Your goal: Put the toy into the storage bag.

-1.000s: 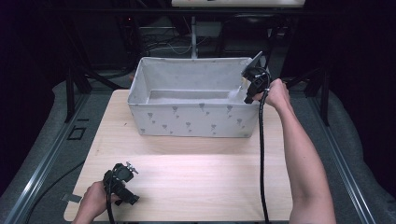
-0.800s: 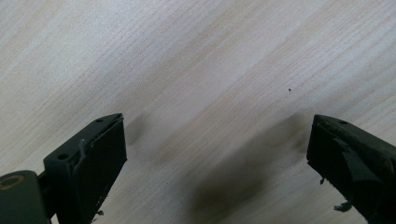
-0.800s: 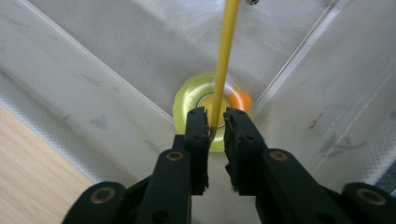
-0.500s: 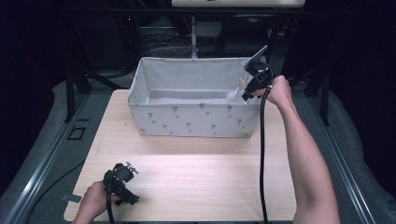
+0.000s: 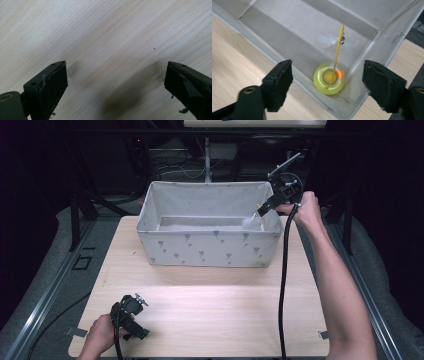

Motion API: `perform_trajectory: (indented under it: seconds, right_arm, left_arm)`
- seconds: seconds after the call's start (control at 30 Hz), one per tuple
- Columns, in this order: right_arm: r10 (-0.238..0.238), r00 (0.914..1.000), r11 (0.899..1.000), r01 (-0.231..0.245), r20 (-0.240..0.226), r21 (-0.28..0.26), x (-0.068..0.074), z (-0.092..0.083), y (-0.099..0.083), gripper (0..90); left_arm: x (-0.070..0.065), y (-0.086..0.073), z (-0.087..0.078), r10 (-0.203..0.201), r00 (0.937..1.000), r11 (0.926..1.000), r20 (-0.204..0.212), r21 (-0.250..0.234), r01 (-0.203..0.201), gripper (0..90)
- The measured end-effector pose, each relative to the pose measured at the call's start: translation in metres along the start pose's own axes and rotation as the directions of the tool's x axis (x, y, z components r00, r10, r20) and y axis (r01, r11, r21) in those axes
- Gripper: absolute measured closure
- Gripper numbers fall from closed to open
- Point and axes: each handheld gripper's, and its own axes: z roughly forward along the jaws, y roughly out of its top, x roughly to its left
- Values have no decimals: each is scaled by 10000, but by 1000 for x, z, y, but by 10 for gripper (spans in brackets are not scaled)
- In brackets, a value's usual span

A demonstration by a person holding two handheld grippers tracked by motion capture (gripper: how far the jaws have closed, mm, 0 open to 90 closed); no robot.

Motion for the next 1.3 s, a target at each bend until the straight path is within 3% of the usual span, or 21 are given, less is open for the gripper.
perform_trajectory:
  seconds: [0.27, 0.6, 1.03, 1.13, 1.3]
  right_arm:
    - [-614, 9981, 9947, 606, -76, -836, 24, -30, -7, 144]
    - [-1537, 9880, 9815, 1540, 113, -1139, 58, -49, -32, 62]
    - [-2660, 9640, 9599, 2651, 25, -908, 95, -36, -73, 29]
    - [-2845, 9587, 9545, 2824, -83, -958, 103, -27, -86, 30]
    - [-2928, 9559, 9539, 2905, -208, -759, 110, -8, -103, 37]
  left_arm:
    - [0, 0, 0, -4, 10000, 10000, 2, 3, 4, 50]
    - [0, 0, 0, 4, 10000, 10000, 15, 23, -4, 50]
    - [-1, 0, 1, -11, 10000, 10000, -46, 25, 11, 50]
    - [-1, 0, 1, -17, 10000, 10000, -56, 29, 17, 50]
    - [-1, 0, 1, 8, 10000, 10000, -74, 37, -7, 50]
